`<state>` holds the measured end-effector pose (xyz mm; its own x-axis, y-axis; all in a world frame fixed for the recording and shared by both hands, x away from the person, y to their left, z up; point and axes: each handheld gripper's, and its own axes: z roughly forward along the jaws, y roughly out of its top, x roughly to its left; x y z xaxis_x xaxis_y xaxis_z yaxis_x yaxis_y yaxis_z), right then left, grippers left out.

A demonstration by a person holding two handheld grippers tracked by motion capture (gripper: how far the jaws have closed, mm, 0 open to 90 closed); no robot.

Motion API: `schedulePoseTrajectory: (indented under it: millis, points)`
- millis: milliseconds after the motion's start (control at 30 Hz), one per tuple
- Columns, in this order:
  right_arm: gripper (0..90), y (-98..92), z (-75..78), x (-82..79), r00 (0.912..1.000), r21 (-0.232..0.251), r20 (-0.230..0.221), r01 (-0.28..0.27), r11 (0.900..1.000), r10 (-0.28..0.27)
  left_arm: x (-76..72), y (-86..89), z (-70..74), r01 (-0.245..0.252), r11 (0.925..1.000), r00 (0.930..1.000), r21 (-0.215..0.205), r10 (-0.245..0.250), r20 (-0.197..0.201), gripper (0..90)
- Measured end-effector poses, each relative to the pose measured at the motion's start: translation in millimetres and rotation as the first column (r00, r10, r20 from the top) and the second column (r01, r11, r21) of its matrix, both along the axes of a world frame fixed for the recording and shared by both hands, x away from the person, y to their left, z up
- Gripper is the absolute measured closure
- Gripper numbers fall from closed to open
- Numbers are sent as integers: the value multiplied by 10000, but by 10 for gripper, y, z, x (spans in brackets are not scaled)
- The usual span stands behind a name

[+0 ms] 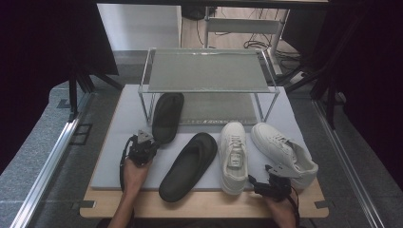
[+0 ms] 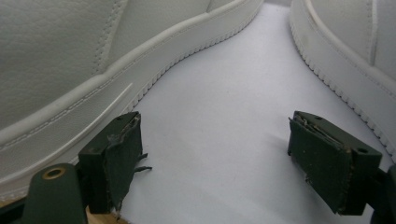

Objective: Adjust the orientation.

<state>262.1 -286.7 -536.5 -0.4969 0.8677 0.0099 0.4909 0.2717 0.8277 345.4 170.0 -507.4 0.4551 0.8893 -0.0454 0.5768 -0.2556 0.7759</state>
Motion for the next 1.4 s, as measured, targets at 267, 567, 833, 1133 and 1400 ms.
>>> schedulePoseTrajectory:
  millis: [267, 567, 833, 1133, 1400]
  points:
    - [176, 0, 0, 0, 10000, 0, -1, -1, 10000, 1, 162, -56, -1, -64, 10000, 10000, 19, 64, 30, 898]
    - [176, 0, 0, 0, 10000, 12, 0, 6, 10000, -6, 369, -118, -4, -240, 9997, 9997, 62, 240, 60, 892]
    - [176, 0, -1, 1, 10000, 36, 13, 6, 10000, -6, 539, -155, -18, -383, 9993, 9992, 20, 383, 75, 888]
    - [176, -1, -1, 1, 10000, 45, 9, 7, 10000, -7, 683, -165, -38, -508, 9987, 9987, 33, 508, 51, 892]
    - [176, -2, -1, 1, 10000, 44, 10, 4, 10000, -4, 779, -192, -46, -646, 9979, 9978, -39, 646, 110, 893]
